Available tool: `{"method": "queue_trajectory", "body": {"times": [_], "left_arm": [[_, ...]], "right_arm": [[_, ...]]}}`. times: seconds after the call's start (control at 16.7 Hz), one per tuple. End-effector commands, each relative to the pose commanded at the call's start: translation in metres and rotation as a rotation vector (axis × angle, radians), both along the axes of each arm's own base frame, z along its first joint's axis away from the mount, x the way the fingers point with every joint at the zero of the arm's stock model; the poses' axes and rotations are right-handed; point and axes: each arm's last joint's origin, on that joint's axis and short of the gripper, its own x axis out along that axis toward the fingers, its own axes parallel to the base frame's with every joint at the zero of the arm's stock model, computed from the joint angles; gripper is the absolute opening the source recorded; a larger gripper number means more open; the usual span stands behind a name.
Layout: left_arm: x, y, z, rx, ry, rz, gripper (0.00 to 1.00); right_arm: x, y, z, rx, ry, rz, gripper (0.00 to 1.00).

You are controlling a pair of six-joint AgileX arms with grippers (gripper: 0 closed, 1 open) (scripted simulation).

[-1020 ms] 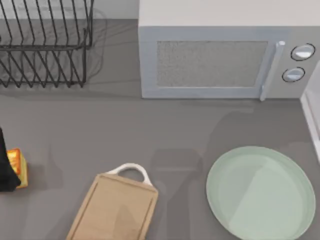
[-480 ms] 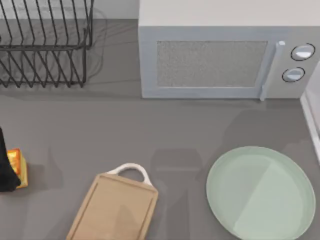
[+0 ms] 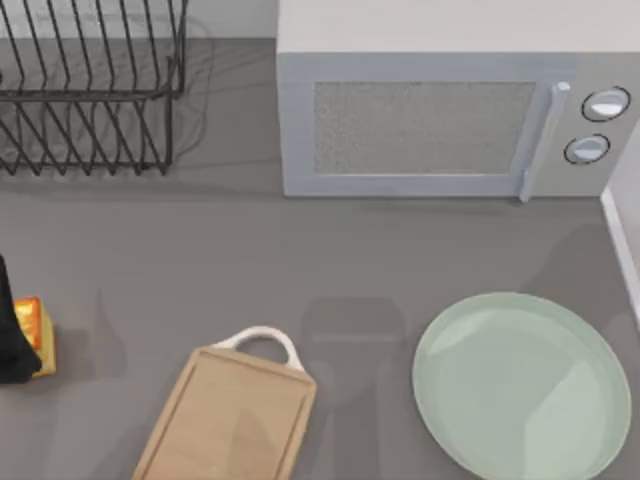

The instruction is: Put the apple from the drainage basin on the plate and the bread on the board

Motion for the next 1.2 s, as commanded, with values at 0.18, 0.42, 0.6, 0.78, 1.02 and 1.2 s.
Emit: {"method": "queue_trajectory", "body": {"times": [0.18, 0.42, 0.6, 0.78, 1.02, 1.2], "left_arm": [[0.0000, 0.0000, 0.0000, 0.000, 0.000, 0.000, 1.00], [0.0000, 0.0000, 0.0000, 0.000, 0.000, 0.000, 1.00], [0.0000, 0.0000, 0.0000, 0.000, 0.000, 0.000, 1.00], [0.0000, 0.0000, 0.0000, 0.000, 0.000, 0.000, 1.00], [0.0000, 0.0000, 0.0000, 0.000, 0.000, 0.000, 1.00], [0.0000, 0.0000, 0.0000, 0.000, 0.000, 0.000, 1.00]], "right_arm": [[-0.0018, 0.0003, -0.0072, 0.001, 0.006, 0.000, 1.00], [-0.0018, 0.0003, -0.0072, 0.001, 0.006, 0.000, 0.85], [-0.0018, 0.0003, -0.0072, 0.001, 0.006, 0.000, 0.62], [-0.0018, 0.0003, -0.0072, 0.001, 0.006, 0.000, 0.40], [-0.0018, 0.0003, -0.0072, 0.001, 0.006, 0.000, 0.10], [-0.0018, 0.0003, -0.0072, 0.001, 0.006, 0.000, 0.00]]}}
